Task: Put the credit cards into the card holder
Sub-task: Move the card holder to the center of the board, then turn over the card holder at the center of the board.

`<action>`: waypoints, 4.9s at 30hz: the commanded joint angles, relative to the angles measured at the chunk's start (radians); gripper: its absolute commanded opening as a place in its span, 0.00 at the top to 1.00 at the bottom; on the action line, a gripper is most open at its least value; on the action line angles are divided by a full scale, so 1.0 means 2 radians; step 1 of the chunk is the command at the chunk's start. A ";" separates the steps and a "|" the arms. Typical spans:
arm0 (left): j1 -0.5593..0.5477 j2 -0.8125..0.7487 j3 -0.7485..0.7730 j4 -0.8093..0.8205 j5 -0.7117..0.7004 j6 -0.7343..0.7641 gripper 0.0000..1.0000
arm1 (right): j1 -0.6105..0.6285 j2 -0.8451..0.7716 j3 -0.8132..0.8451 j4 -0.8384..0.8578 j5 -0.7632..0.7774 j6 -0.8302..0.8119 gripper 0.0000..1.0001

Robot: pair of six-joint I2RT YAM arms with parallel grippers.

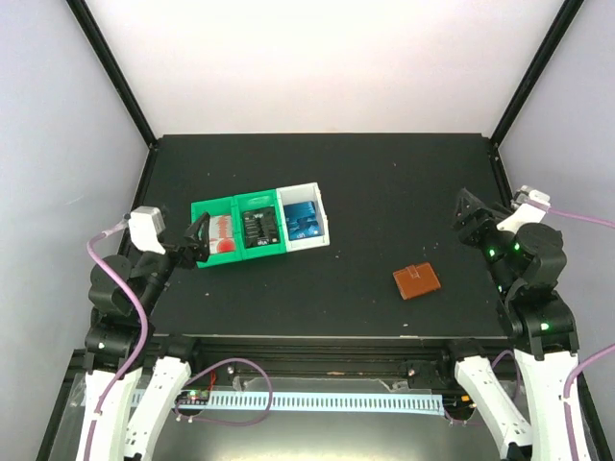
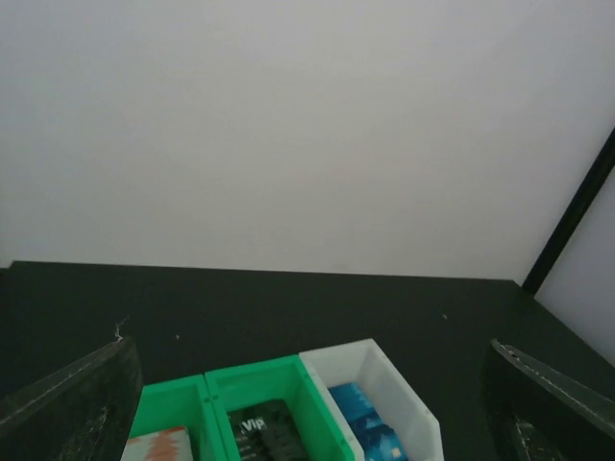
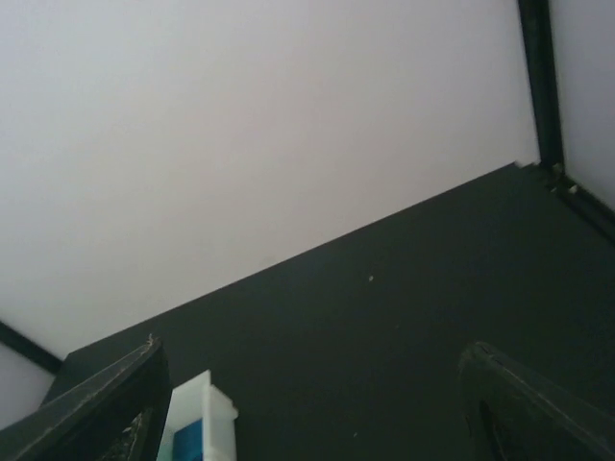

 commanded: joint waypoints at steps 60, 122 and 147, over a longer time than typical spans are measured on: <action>0.019 0.036 -0.112 0.086 0.300 -0.104 0.01 | 0.119 0.455 -0.219 0.137 -0.146 0.121 0.60; -0.270 0.575 -0.089 0.195 0.160 -0.250 0.93 | 0.253 0.495 -0.266 0.394 -0.304 0.202 0.64; -0.399 0.541 0.057 -0.345 -0.263 -0.270 0.98 | 0.288 0.256 -0.276 0.124 -0.048 0.204 0.31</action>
